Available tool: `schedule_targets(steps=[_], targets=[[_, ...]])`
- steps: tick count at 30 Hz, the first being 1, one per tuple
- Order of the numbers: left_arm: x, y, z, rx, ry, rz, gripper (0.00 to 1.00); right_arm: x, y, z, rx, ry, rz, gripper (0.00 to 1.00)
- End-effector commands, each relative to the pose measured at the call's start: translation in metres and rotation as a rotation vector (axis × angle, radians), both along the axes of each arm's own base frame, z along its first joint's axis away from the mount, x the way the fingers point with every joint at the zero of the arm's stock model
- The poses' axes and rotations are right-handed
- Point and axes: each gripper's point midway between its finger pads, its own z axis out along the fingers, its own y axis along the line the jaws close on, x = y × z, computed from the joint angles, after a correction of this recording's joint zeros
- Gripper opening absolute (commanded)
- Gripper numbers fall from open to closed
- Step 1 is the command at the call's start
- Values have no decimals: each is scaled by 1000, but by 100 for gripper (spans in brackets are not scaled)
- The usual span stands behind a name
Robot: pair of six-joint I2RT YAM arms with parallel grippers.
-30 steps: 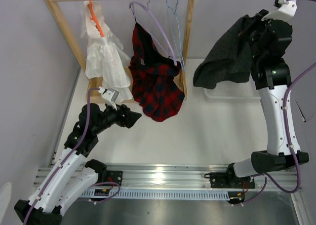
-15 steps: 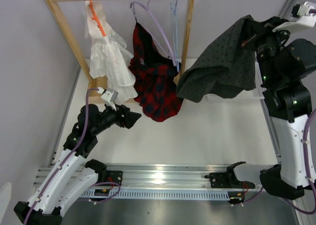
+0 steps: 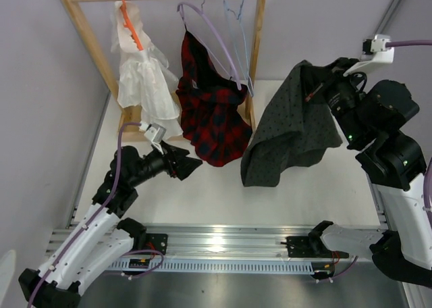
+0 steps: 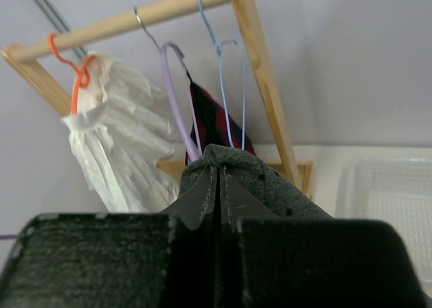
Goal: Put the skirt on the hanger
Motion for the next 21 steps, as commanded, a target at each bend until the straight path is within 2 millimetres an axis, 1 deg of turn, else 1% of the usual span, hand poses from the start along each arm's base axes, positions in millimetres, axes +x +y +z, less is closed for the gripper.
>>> schedule_targets(steps=[1,2,3,4,5,6,7,8,9,10,11,13,14,18,19,20,21], targets=[[-11,-31,10,-115,-18,-95,82,-12,-1,13,56,-25,2,0],[-12,-35,8,-127,-13,-101,82,-13,0,12,56,-22,7,0],[-14,-41,0,-145,24,-116,82,-14,1,12,60,-20,9,0],[-21,-51,2,-177,5,-149,82,-14,2,11,57,-16,14,0],[-24,-55,1,-195,7,-159,82,-14,4,11,58,-13,19,0],[-29,-59,-9,-206,21,-171,82,-14,4,10,58,-8,18,0],[-35,-66,-12,-214,8,-184,82,-13,6,8,58,2,22,0],[-36,-70,-6,-230,-32,-185,82,-14,7,7,61,5,29,0],[-35,-73,-16,-195,-54,-179,82,-14,8,7,63,6,33,0],[-32,-75,-20,-178,-64,-141,82,-15,10,6,67,9,40,0],[-28,-74,-22,-168,-80,-114,81,-15,11,7,71,7,45,0],[-18,-68,-33,-149,-102,-49,81,-14,13,7,66,15,45,0],[-15,-66,-29,-163,-123,-26,82,-13,14,8,64,16,45,0],[-2,-61,-35,-129,-153,38,82,-14,18,14,69,11,62,0],[-1,-62,-32,-130,-164,38,82,-14,19,15,68,11,65,0],[2,-63,-35,-117,-161,42,82,-13,19,15,68,14,65,0],[4,-64,-32,-110,-173,43,82,-12,21,15,64,15,68,0]])
